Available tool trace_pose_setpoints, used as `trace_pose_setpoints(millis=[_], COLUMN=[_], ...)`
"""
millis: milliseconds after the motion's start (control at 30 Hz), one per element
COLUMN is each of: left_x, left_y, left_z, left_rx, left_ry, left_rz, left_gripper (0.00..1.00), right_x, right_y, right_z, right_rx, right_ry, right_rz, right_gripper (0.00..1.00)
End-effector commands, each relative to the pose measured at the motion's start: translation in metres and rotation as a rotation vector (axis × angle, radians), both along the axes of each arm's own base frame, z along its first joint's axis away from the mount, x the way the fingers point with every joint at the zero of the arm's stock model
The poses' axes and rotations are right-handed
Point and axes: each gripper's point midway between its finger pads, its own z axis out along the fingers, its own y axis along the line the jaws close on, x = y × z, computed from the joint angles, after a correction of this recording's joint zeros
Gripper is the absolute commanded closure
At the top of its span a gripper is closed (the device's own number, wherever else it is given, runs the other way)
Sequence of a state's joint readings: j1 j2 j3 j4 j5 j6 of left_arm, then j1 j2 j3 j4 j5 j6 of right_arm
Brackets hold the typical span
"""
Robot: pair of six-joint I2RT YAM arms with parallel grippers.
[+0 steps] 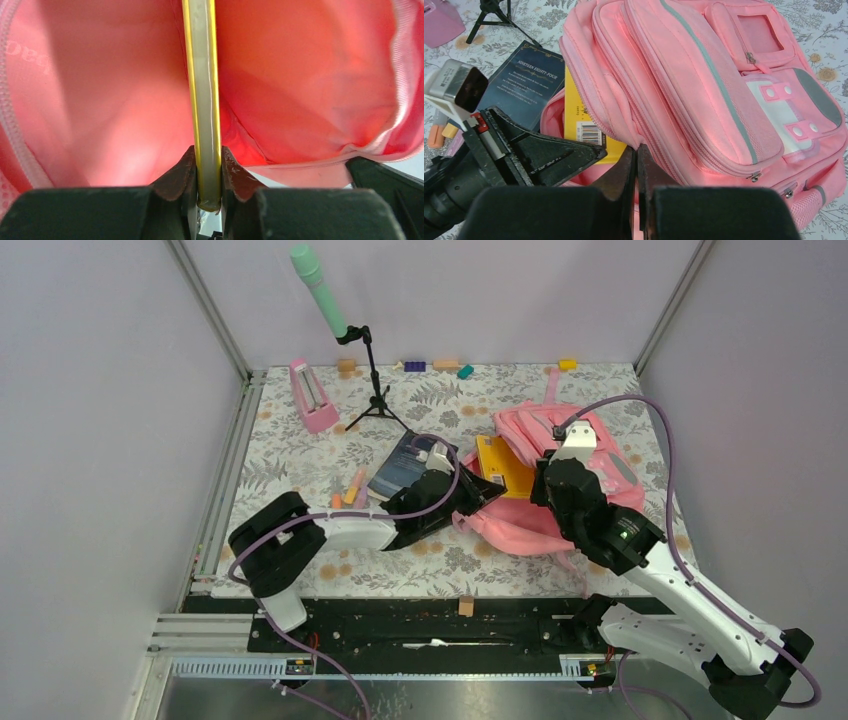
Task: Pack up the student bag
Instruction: Place the book in the student bag.
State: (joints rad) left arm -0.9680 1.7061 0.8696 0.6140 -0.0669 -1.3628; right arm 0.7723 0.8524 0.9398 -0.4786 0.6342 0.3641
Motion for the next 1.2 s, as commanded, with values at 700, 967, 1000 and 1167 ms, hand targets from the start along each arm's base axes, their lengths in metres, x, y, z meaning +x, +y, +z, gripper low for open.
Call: trace_pose_setpoints(millis=[700,967,1000,1167], left_x=[0.005,0.001,0.001,-0.002], left_y=[0.006,0.025,0.025,0.021], left_z=[0.087,0.089,0.087,0.083], left_rx=[-0.005,0.146,0.166,0.204], left_ry=[-0.258,-0.331,-0.337,-0.353], left_rz=[0.008,-0.003,-0.010,-0.056], left_gripper=[0.16,0.01,0.01,0.01], right_x=[0.005,0.006,0.006,0.006], right_y=[0.001,0.001,0.001,0.002], right_z=[0.030,0.030,0.029,0.029], right_rx=[0.095,0.097,0.097,0.097], right_ry=[-0.116,-0.115,-0.115,-0.112], right_rz=[-0.021,-0.028,-0.028,-0.027], right_gripper=[1.00,1.00,1.00,1.00])
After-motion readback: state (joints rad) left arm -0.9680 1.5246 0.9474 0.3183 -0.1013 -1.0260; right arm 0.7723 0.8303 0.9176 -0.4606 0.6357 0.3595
